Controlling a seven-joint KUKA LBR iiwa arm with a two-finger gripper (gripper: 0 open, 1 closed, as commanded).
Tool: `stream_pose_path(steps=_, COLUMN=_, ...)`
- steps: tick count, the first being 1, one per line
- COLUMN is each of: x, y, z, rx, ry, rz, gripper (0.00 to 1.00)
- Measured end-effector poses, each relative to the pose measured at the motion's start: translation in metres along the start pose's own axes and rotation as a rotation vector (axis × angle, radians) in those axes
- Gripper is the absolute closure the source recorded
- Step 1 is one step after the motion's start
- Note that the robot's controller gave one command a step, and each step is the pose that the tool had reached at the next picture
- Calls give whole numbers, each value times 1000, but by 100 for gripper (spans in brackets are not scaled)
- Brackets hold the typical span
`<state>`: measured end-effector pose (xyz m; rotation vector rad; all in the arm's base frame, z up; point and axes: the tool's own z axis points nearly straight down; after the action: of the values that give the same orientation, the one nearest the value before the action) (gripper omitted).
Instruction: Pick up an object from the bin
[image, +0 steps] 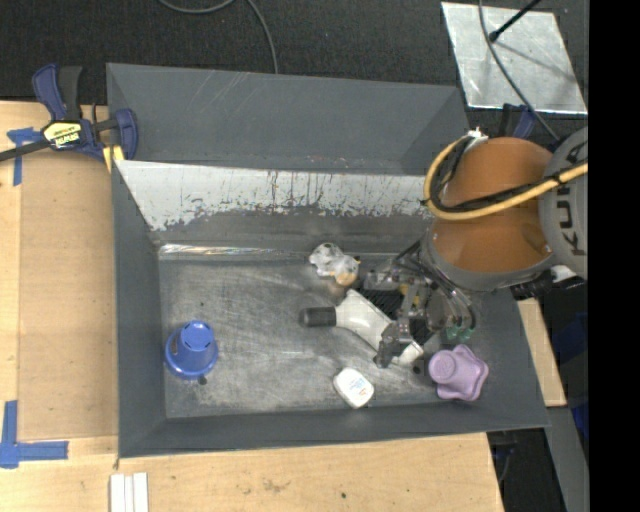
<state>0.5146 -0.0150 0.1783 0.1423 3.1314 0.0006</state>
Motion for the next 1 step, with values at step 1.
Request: stream_pose_path(steps=1, x=-30, y=-24, z=18, rx=2, ry=2, rz=17, gripper=0)
